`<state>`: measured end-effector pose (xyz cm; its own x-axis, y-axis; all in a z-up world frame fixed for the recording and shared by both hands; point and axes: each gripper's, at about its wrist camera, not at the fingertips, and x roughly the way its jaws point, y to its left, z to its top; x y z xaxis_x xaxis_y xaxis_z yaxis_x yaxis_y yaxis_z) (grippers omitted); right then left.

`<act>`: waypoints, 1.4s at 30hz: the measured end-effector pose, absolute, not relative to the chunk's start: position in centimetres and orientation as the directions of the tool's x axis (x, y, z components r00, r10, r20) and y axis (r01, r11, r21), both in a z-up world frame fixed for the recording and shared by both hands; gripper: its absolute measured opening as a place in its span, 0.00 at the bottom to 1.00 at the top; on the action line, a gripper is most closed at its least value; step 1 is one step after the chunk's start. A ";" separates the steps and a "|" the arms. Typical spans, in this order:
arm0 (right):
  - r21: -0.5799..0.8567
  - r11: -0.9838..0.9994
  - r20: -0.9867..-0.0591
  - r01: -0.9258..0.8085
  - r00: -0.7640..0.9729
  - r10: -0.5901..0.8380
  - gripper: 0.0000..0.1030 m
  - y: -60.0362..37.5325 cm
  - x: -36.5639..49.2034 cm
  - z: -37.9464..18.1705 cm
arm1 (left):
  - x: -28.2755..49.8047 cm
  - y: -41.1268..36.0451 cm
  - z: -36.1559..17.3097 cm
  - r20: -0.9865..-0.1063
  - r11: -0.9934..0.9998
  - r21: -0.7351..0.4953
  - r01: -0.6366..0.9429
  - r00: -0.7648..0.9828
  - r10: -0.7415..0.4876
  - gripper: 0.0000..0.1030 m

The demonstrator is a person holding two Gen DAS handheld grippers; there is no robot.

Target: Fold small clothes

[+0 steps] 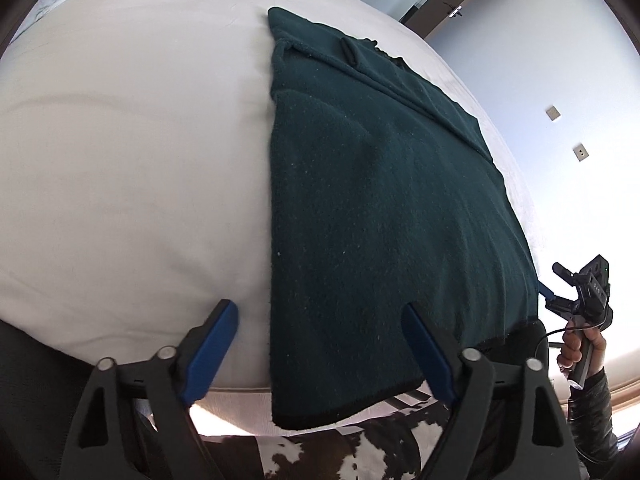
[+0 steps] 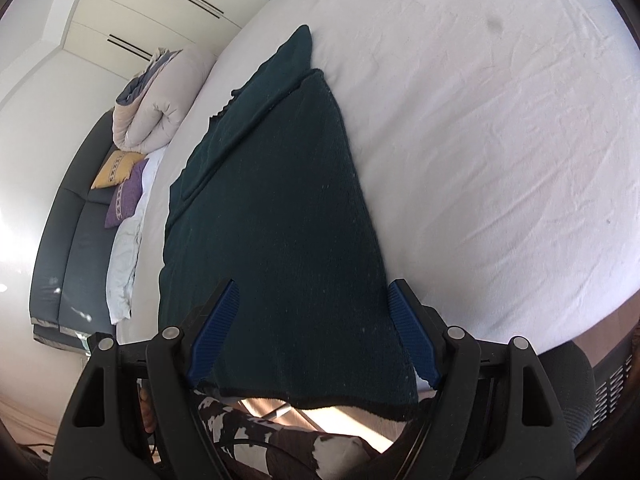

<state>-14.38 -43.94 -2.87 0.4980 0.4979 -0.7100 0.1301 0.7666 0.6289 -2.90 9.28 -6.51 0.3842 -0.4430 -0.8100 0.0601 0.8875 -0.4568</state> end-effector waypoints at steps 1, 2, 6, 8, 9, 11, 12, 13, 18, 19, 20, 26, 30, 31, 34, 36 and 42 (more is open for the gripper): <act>0.630 0.765 -0.711 0.133 0.493 0.501 0.74 -44.0 -14.3 -2.9 | -2.9 9.3 -6.5 -0.809 0.885 -0.462 0.063 0.378 -0.450 0.73; 0.632 0.763 -0.711 0.135 0.491 0.503 0.74 -43.9 -14.1 -2.8 | -3.0 9.1 -6.5 -0.808 0.879 -0.472 0.067 0.366 -0.462 0.68; 0.641 0.755 -0.708 0.137 0.486 0.513 0.74 -44.3 -14.6 -2.8 | -3.4 9.0 -6.5 -0.811 0.874 -0.478 0.082 0.340 -0.476 0.65; 0.641 0.755 -0.710 0.139 0.482 0.514 0.74 -44.4 -14.5 -2.8 | -3.5 8.8 -6.6 -0.810 0.867 -0.489 0.089 0.323 -0.490 0.65; 0.642 0.754 -0.710 0.139 0.480 0.516 0.74 -44.4 -14.5 -2.7 | -3.5 8.8 -6.7 -0.808 0.864 -0.495 0.089 0.318 -0.496 0.65; 0.645 0.751 -0.709 0.139 0.476 0.521 0.74 -44.5 -14.3 -2.7 | -3.5 9.1 -6.9 -0.801 0.854 -0.515 0.077 0.312 -0.511 0.59; 0.646 0.750 -0.709 0.140 0.474 0.522 0.74 -44.5 -14.3 -2.7 | -3.5 9.3 -7.0 -0.800 0.851 -0.520 0.066 0.312 -0.513 0.54; 0.647 0.749 -0.709 0.141 0.471 0.524 0.74 -44.6 -14.3 -2.7 | -3.4 9.6 -7.1 -0.798 0.847 -0.528 0.054 0.311 -0.517 0.52; 0.647 0.748 -0.715 0.145 0.456 0.530 0.74 -44.9 -14.2 -2.7 | -3.1 10.7 -7.7 -0.782 0.823 -0.567 0.007 0.310 -0.541 0.34; 0.646 0.748 -0.718 0.150 0.451 0.530 0.74 -45.2 -14.1 -2.7 | -3.1 10.8 -7.8 -0.779 0.819 -0.574 0.001 0.310 -0.546 0.33; 0.643 0.750 -0.723 0.155 0.446 0.528 0.74 -45.3 -14.2 -2.7 | -3.0 10.8 -7.8 -0.778 0.818 -0.575 0.001 0.309 -0.547 0.32; 0.625 0.762 -0.751 0.169 0.398 0.528 0.74 -46.1 -14.6 -3.0 | -2.7 10.2 -7.8 -0.783 0.823 -0.568 0.020 0.298 -0.547 0.33; 0.623 0.759 -0.762 0.190 0.365 0.535 0.74 -46.4 -14.5 -3.6 | -2.8 9.9 -7.9 -0.785 0.826 -0.563 0.025 0.295 -0.544 0.33; 0.622 0.759 -0.766 0.194 0.353 0.538 0.74 -46.4 -14.4 -3.8 | -2.8 9.7 -7.9 -0.790 0.831 -0.556 0.031 0.293 -0.539 0.32; 0.618 0.763 -0.772 0.191 0.329 0.543 0.74 -46.2 -14.4 -3.9 | -2.8 9.3 -8.4 -0.802 0.839 -0.544 0.038 0.273 -0.532 0.11; 0.620 0.762 -0.772 0.188 0.319 0.550 0.74 -46.2 -14.3 -4.0 | -2.9 9.3 -8.8 -0.797 0.833 -0.552 0.032 0.271 -0.539 0.09; 0.609 0.773 -0.788 0.176 0.248 0.564 0.54 -45.8 -13.4 -4.7 | -2.8 9.4 -8.9 -0.793 0.829 -0.559 0.035 0.270 -0.546 0.08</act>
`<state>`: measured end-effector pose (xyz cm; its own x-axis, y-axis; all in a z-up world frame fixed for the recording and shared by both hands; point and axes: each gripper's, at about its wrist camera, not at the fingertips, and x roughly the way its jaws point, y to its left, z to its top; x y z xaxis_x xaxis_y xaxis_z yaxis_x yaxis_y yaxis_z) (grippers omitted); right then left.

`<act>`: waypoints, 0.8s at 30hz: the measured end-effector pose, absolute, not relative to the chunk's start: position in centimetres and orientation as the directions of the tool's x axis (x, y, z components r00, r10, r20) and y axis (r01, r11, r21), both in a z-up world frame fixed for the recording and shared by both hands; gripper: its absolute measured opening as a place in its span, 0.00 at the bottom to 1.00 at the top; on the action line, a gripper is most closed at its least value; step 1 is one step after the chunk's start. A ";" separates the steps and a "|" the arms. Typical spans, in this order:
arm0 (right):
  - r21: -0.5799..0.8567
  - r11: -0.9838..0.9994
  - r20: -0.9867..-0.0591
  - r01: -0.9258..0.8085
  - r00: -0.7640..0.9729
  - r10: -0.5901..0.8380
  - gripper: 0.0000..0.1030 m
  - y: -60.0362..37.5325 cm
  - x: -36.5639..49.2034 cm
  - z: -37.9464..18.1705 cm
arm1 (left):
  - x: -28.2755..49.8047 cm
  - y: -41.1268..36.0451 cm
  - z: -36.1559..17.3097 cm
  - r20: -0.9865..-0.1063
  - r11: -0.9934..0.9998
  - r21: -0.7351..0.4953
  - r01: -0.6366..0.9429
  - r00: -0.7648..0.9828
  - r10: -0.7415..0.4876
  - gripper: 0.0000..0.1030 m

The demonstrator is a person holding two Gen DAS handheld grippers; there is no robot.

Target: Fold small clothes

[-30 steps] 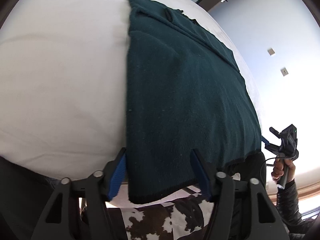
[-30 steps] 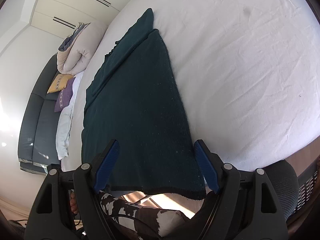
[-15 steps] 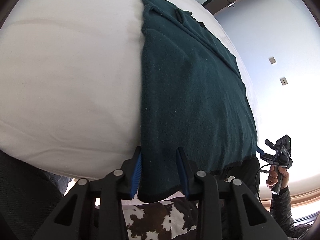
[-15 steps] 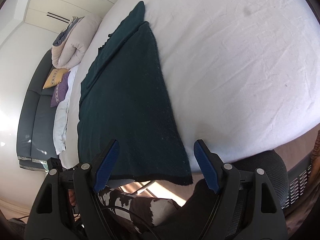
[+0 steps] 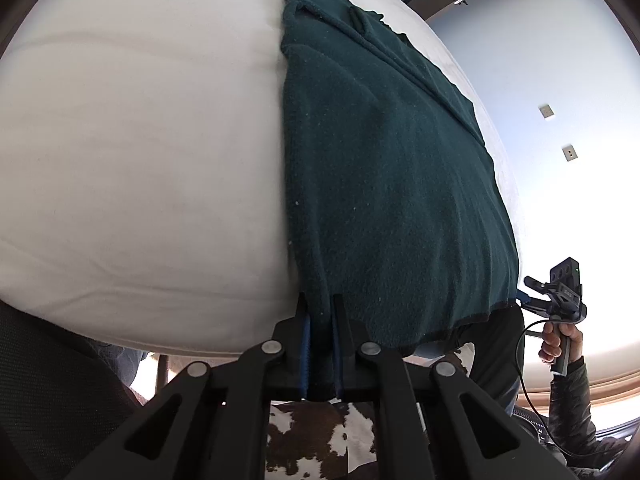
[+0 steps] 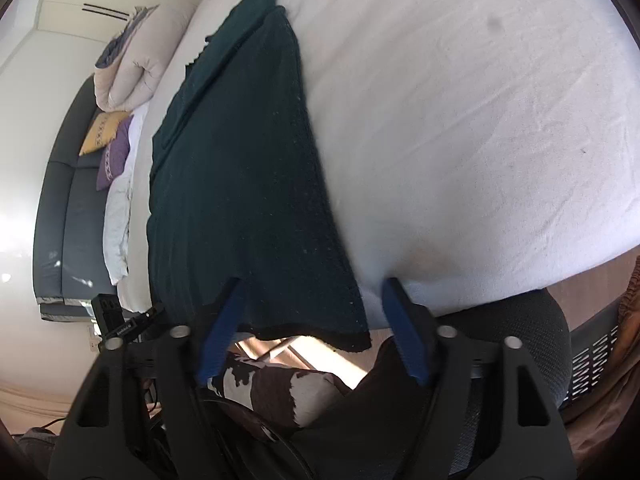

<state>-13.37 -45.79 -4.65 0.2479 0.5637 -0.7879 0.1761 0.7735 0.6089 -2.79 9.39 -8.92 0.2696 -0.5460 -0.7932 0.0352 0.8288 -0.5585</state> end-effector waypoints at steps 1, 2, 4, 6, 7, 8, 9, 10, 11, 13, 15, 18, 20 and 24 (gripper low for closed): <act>0.610 0.773 -0.788 0.173 0.230 0.570 0.51 -45.8 -13.2 -4.9 | -2.8 9.5 -8.9 -0.792 0.827 -0.561 0.037 0.269 -0.549 0.08; 0.612 0.773 -0.788 0.169 0.217 0.576 0.45 -45.8 -13.0 -5.1 | -2.8 9.6 -9.0 -0.790 0.825 -0.564 0.036 0.269 -0.551 0.07; 0.623 0.765 -0.780 0.162 0.191 0.596 0.38 -46.0 -12.8 -5.6 | -2.8 9.9 -9.0 -0.784 0.819 -0.572 0.035 0.269 -0.559 0.07; 0.645 0.746 -0.763 0.162 0.182 0.620 0.34 -46.3 -12.7 -5.9 | -2.8 10.1 -9.1 -0.780 0.815 -0.579 0.035 0.268 -0.566 0.07; 0.654 0.739 -0.755 0.161 0.183 0.629 0.34 -46.3 -12.7 -6.1 | -2.8 10.1 -9.1 -0.777 0.811 -0.584 0.033 0.269 -0.570 0.07; 0.659 0.735 -0.751 0.160 0.184 0.634 0.31 -46.4 -12.7 -6.2 | -2.8 10.2 -9.2 -0.774 0.808 -0.588 0.031 0.269 -0.573 0.07; 0.663 0.731 -0.748 0.160 0.187 0.637 0.28 -46.5 -12.7 -6.3 | -2.8 10.3 -9.2 -0.771 0.805 -0.593 0.029 0.269 -0.577 0.07; 0.668 0.727 -0.744 0.159 0.189 0.641 0.26 -46.5 -12.8 -6.4 | -2.8 10.5 -9.2 -0.768 0.801 -0.597 0.028 0.269 -0.582 0.07; 0.671 0.724 -0.740 0.157 0.190 0.645 0.21 -46.4 -12.9 -6.6 | -2.9 10.6 -9.3 -0.764 0.797 -0.603 0.026 0.269 -0.586 0.06; 0.673 0.725 -0.739 0.148 0.182 0.649 0.14 -46.0 -13.0 -6.8 | -2.9 10.9 -9.2 -0.758 0.791 -0.611 0.024 0.269 -0.594 0.06; 0.673 0.727 -0.738 0.136 0.183 0.649 0.11 -45.7 -13.2 -6.9 | -3.0 11.0 -9.1 -0.754 0.787 -0.616 0.022 0.271 -0.598 0.06; 0.675 0.727 -0.735 0.127 0.207 0.646 0.08 -45.4 -13.4 -6.7 | -3.2 11.5 -8.9 -0.745 0.778 -0.628 0.016 0.278 -0.607 0.06; 0.681 0.721 -0.727 0.123 0.230 0.647 0.07 -45.4 -13.6 -6.4 | -3.4 11.9 -8.8 -0.733 0.766 -0.642 0.007 0.284 -0.617 0.06; 0.698 0.708 -0.704 0.107 0.283 0.651 0.07 -45.2 -13.8 -5.3 | -3.5 12.3 -8.5 -0.707 0.739 -0.673 -0.006 0.299 -0.641 0.05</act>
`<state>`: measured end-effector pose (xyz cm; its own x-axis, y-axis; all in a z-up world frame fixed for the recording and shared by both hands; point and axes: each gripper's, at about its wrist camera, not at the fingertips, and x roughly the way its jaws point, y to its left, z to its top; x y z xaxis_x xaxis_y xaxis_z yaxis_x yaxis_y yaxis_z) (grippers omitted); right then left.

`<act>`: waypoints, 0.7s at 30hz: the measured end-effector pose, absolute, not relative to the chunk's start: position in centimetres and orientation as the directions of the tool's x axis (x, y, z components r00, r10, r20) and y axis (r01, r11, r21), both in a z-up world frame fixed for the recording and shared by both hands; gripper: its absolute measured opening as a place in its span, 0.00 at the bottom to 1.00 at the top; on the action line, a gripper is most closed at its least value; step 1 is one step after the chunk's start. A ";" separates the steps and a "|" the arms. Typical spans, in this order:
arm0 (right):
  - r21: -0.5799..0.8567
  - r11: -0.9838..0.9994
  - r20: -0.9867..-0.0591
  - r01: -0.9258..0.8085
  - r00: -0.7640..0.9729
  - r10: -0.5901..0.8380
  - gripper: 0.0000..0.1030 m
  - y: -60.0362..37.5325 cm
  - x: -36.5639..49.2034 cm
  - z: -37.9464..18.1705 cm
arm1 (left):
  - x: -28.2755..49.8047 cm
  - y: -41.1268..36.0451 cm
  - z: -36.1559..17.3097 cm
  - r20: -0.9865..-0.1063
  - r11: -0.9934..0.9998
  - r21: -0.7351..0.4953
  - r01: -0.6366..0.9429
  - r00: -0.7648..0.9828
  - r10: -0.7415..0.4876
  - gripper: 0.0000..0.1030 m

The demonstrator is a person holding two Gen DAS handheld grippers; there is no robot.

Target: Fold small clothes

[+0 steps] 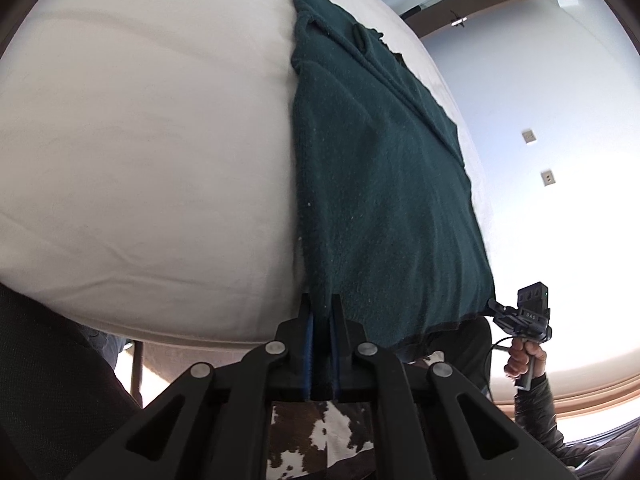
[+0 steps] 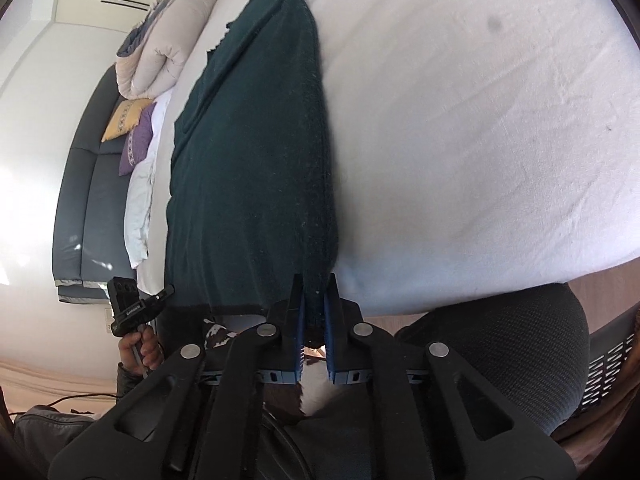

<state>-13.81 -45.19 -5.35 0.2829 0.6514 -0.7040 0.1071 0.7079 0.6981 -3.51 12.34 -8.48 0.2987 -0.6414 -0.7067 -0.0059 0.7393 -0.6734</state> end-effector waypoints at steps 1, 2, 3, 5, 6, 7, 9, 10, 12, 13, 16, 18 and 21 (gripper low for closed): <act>0.705 0.702 -0.693 0.098 0.301 0.655 0.07 -45.1 -13.8 -4.8 | -3.5 12.5 -8.3 -0.695 0.727 -0.686 -0.010 0.304 -0.652 0.05; 0.712 0.696 -0.684 0.091 0.315 0.658 0.07 -45.0 -13.8 -4.3 | -3.5 12.7 -8.2 -0.679 0.712 -0.703 -0.013 0.312 -0.665 0.05; 0.719 0.690 -0.673 0.082 0.330 0.662 0.07 -44.9 -13.7 -3.8 | -3.6 12.8 -7.9 -0.663 0.697 -0.717 -0.015 0.321 -0.676 0.05; 0.733 0.678 -0.650 0.062 0.360 0.669 0.07 -44.7 -13.3 -2.8 | -3.6 13.4 -7.2 -0.614 0.651 -0.759 -0.014 0.349 -0.708 0.05; 0.743 0.667 -0.632 0.050 0.379 0.676 0.07 -44.5 -13.0 -2.0 | -3.5 13.6 -6.7 -0.588 0.627 -0.779 -0.013 0.364 -0.722 0.05; 0.750 0.660 -0.621 0.042 0.391 0.680 0.07 -44.4 -12.8 -1.5 | -3.4 13.8 -6.4 -0.570 0.612 -0.791 -0.011 0.376 -0.730 0.05; 0.771 0.636 -0.583 0.020 0.424 0.693 0.07 -44.0 -12.0 -0.3 | -3.1 14.3 -5.3 -0.524 0.573 -0.820 -0.001 0.406 -0.749 0.05; 0.779 0.627 -0.569 0.013 0.437 0.697 0.07 -43.8 -11.6 0.1 | -2.7 14.6 -4.6 -0.503 0.557 -0.830 0.004 0.423 -0.753 0.05; 0.796 0.606 -0.536 -0.004 0.462 0.707 0.07 -43.4 -10.6 1.1 | -2.1 15.0 -3.9 -0.479 0.538 -0.843 0.008 0.445 -0.757 0.05; 0.802 0.598 -0.524 -0.009 0.470 0.710 0.07 -43.2 -10.1 1.5 | -1.7 15.1 -3.6 -0.463 0.523 -0.852 0.008 0.456 -0.760 0.05; 0.817 0.577 -0.494 -0.015 0.497 0.713 0.07 -42.9 -8.5 2.2 | -0.3 15.8 -2.8 -0.421 0.483 -0.876 0.005 0.483 -0.768 0.05; 0.828 0.561 -0.476 -0.008 0.522 0.708 0.07 -42.9 -7.4 2.5 | 0.9 16.0 -2.2 -0.412 0.478 -0.878 0.008 0.497 -0.764 0.05; 0.841 0.541 -0.450 0.000 0.555 0.700 0.07 -43.4 -5.6 2.9 | 2.5 16.4 -1.2 -0.394 0.469 -0.883 0.015 0.517 -0.760 0.05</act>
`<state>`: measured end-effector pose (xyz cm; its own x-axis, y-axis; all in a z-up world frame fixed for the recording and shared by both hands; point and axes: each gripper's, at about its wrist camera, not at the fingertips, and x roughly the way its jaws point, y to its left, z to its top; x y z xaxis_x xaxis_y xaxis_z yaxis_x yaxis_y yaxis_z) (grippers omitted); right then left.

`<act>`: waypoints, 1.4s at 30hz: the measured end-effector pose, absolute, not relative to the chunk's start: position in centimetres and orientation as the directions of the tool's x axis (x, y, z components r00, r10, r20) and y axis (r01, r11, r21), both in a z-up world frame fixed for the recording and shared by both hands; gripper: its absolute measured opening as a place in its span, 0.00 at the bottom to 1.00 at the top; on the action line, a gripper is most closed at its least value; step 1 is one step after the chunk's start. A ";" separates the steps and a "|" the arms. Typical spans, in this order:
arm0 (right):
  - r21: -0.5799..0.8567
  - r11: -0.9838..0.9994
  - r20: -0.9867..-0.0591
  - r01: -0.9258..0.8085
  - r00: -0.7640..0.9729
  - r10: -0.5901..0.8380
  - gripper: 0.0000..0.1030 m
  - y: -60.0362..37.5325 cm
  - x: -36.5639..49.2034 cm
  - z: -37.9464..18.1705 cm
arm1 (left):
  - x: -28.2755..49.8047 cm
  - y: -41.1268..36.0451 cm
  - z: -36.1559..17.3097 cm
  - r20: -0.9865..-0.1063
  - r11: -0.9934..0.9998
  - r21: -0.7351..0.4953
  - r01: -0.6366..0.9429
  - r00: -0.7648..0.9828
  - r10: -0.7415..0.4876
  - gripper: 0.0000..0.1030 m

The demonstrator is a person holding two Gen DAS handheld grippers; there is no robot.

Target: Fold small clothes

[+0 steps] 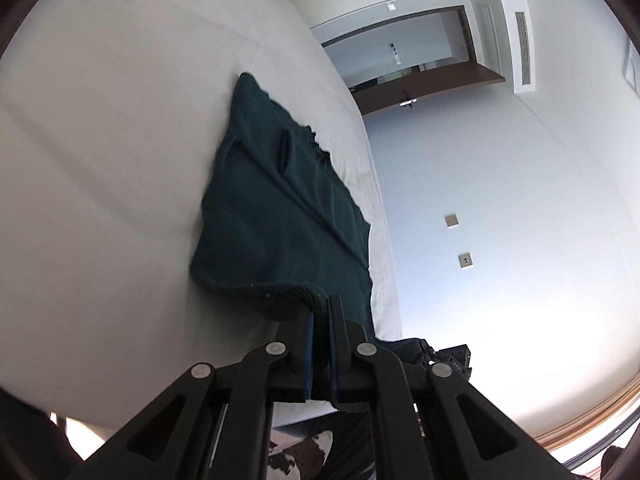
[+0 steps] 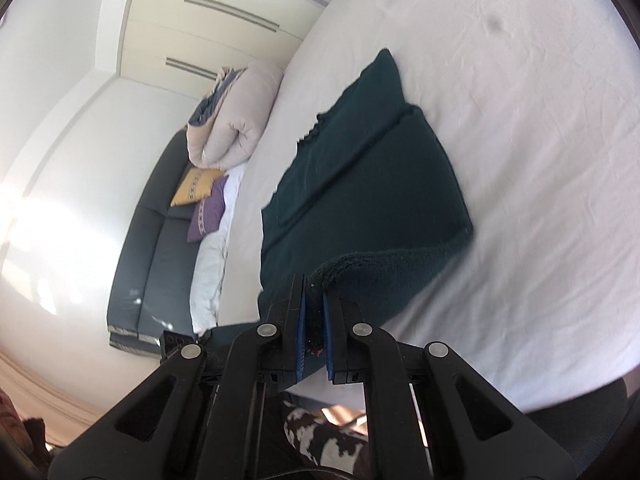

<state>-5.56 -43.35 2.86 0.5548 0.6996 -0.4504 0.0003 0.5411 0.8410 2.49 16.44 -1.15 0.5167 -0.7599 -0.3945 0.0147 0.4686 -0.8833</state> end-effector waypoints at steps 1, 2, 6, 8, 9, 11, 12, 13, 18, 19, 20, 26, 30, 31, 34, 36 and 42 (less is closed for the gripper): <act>0.845 0.535 -0.444 0.004 0.564 0.696 0.07 -43.4 -4.7 3.0 | 3.0 16.6 -0.9 -0.388 0.463 -0.886 0.015 0.522 -0.760 0.05; 0.848 0.530 -0.438 0.005 0.570 0.695 0.07 -43.5 -3.9 3.1 | 3.7 16.8 -0.6 -0.380 0.458 -0.889 0.017 0.530 -0.758 0.05; 0.842 0.540 -0.438 -0.002 0.582 0.685 0.07 -43.0 -0.2 3.8 | 6.5 17.5 0.2 -0.368 0.452 -0.892 0.018 0.553 -0.748 0.05; 0.838 0.546 -0.441 -0.005 0.583 0.682 0.07 -42.8 1.6 4.1 | 8.1 17.6 0.3 -0.362 0.443 -0.897 0.011 0.557 -0.747 0.05; 0.835 0.550 -0.444 -0.006 0.583 0.680 0.07 -42.5 2.9 4.2 | 8.8 17.5 0.3 -0.362 0.442 -0.897 0.008 0.559 -0.746 0.05; 0.830 0.558 -0.449 -0.006 0.586 0.675 0.07 -42.2 4.6 4.4 | 10.4 17.5 0.4 -0.365 0.443 -0.897 0.002 0.561 -0.743 0.05; 0.827 0.562 -0.452 -0.005 0.587 0.671 0.07 -42.1 5.6 4.5 | 11.0 17.4 0.4 -0.367 0.444 -0.896 0.001 0.561 -0.742 0.05; 0.826 0.564 -0.454 -0.003 0.590 0.668 0.07 -42.0 6.8 4.6 | 11.8 17.3 0.4 -0.369 0.446 -0.895 0.000 0.562 -0.740 0.05; 0.811 0.585 -0.470 0.012 0.609 0.639 0.07 -41.7 11.7 4.5 | 15.8 16.9 0.9 -0.377 0.460 -0.888 0.002 0.570 -0.730 0.05; 0.809 0.587 -0.472 0.018 0.614 0.632 0.07 -41.8 12.7 4.4 | 16.6 16.9 0.9 -0.378 0.460 -0.888 0.000 0.571 -0.729 0.05; 0.807 0.590 -0.474 0.023 0.619 0.626 0.07 -42.0 13.5 4.2 | 17.7 16.8 0.9 -0.379 0.461 -0.888 -0.003 0.572 -0.727 0.05; 0.794 0.605 -0.496 0.062 0.642 0.585 0.07 -42.6 18.8 2.9 | 22.1 16.7 0.1 -0.395 0.463 -0.886 -0.035 0.579 -0.713 0.05; 0.772 0.632 -0.516 0.069 0.649 0.559 0.07 -42.4 22.1 2.0 | 24.9 16.7 -1.1 -0.407 0.456 -0.887 -0.070 0.584 -0.702 0.05; 0.765 0.640 -0.526 0.076 0.648 0.551 0.07 -42.3 23.0 1.7 | 25.4 16.7 -1.4 -0.411 0.456 -0.886 -0.078 0.584 -0.699 0.05; 0.747 0.658 -0.550 0.091 0.640 0.537 0.07 -42.0 25.5 0.6 | 27.4 16.9 -2.4 -0.420 0.449 -0.887 -0.105 0.583 -0.695 0.05; 0.747 0.657 -0.555 0.102 0.640 0.532 0.07 -41.9 26.9 -0.1 | 28.4 16.8 -2.9 -0.431 0.453 -0.884 -0.117 0.582 -0.690 0.05; 0.739 0.655 -0.580 0.159 0.644 0.499 0.07 -42.2 30.0 -2.6 | 30.8 16.2 -4.8 -0.477 0.485 -0.861 -0.151 0.570 -0.669 0.05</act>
<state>29.96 -42.18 -2.62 0.6435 0.4991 -0.5803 0.1587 0.6547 0.7390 30.76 16.22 -4.80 0.5703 -0.6689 -0.4768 -0.1513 0.4850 -0.8613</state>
